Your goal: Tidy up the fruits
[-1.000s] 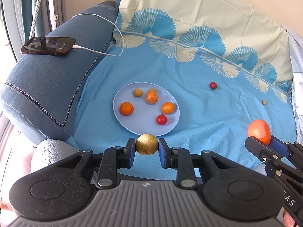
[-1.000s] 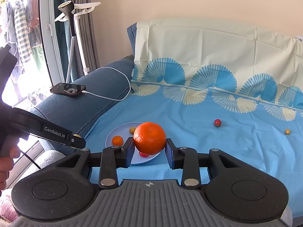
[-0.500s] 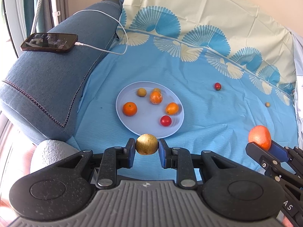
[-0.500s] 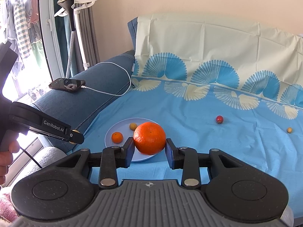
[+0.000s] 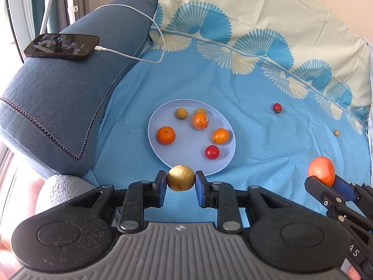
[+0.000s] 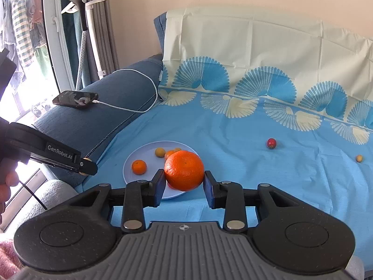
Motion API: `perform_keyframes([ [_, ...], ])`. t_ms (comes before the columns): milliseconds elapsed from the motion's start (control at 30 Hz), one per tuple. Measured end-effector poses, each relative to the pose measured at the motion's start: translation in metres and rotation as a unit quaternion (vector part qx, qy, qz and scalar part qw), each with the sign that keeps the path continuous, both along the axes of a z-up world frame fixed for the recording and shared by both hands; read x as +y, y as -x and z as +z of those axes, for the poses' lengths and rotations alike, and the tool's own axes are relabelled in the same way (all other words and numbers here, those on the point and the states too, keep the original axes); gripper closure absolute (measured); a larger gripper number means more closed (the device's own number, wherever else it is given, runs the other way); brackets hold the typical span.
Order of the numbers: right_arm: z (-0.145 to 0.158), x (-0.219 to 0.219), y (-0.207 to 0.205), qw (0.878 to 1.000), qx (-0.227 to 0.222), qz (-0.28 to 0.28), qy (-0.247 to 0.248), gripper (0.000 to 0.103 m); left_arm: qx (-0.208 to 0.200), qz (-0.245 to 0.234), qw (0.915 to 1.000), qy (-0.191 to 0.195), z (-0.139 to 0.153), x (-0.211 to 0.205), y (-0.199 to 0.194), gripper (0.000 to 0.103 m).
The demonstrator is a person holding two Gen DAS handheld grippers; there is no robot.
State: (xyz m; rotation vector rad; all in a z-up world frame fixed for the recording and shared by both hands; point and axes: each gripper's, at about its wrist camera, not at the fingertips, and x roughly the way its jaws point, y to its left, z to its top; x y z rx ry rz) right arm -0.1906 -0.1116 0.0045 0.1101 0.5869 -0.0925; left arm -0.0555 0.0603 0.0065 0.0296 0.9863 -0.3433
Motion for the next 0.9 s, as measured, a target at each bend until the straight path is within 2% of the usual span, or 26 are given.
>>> perform_keyframes([
  [467,-0.011,0.004,-0.044,1.000,0.016,0.012,0.001,0.066,0.000,0.025,0.9997,-0.001,-0.007,-0.002,-0.041,0.074],
  [900,-0.039,0.003,-0.096,0.998,0.051,0.016,-0.012,0.066,0.008,0.048,0.9987,-0.011,-0.027,-0.016,-0.098,0.074],
])
